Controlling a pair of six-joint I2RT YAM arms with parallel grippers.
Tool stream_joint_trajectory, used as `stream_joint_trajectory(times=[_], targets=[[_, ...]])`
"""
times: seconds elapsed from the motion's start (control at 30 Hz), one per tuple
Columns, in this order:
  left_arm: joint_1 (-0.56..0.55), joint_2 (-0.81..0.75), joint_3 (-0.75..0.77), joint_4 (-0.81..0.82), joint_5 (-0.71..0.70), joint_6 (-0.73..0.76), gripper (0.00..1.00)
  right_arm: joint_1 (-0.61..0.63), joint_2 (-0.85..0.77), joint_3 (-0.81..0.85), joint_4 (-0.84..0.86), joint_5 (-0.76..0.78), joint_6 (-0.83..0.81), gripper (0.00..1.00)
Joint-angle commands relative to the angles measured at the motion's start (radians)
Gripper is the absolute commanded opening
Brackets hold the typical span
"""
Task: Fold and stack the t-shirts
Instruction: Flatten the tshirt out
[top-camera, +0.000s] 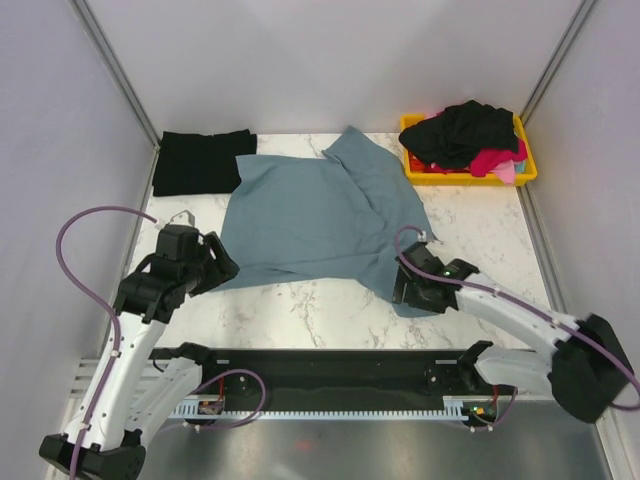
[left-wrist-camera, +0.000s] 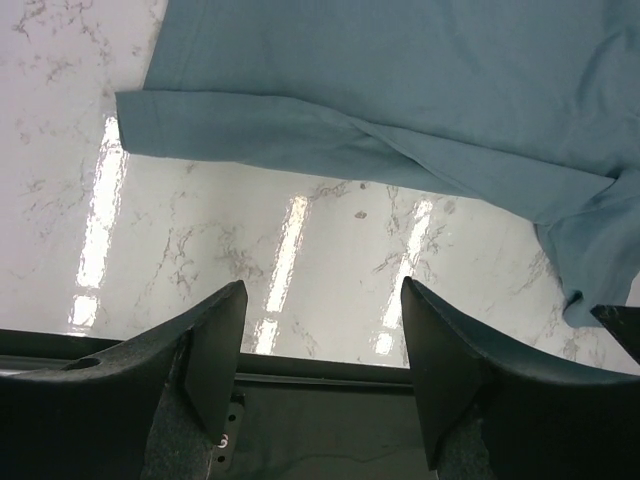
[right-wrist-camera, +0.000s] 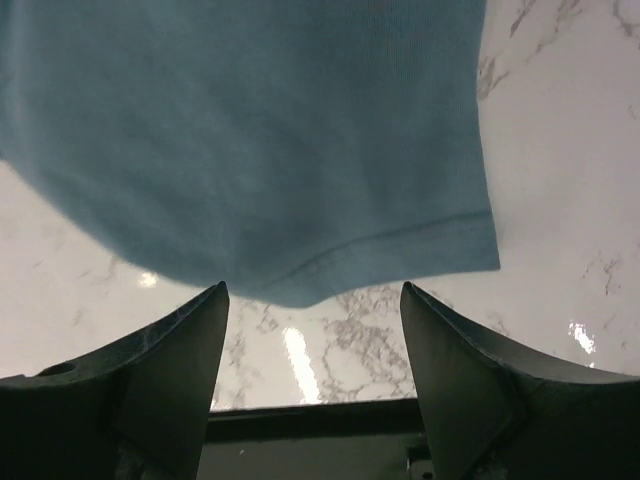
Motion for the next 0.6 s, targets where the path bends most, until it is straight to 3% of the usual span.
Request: stream_joint_trajectory(times=[0.0, 0.17, 0.23, 0.27, 0.3, 0.47, 0.57], targets=[[-0.002, -0.022, 0.010, -0.003, -0.015, 0.064, 0.71, 0.009, 0.164, 0.022, 0.115, 0.112, -0.052, 0.79], [-0.002, -0.053, 0.001, 0.006, -0.011, 0.063, 0.73, 0.009, 0.268, -0.071, 0.225, 0.059, -0.045, 0.75], [-0.002, -0.055, 0.001, 0.009, -0.008, 0.064, 0.73, 0.027, 0.267, -0.087, 0.243, 0.063, -0.023, 0.63], [-0.002, -0.052, 0.001, 0.009, -0.006, 0.066, 0.73, 0.037, 0.256, -0.091, 0.242, 0.060, -0.020, 0.53], [-0.002, -0.051, -0.001, 0.012, -0.003, 0.067, 0.73, 0.035, 0.256, -0.091, 0.244, 0.054, -0.022, 0.36], [-0.002, -0.050, -0.002, 0.020, 0.003, 0.070, 0.74, 0.052, 0.284, -0.068, 0.226, 0.046, -0.034, 0.00], [-0.002, -0.059, -0.002, 0.022, 0.003, 0.070, 0.73, 0.066, 0.258, -0.061, 0.197, 0.017, -0.025, 0.00]])
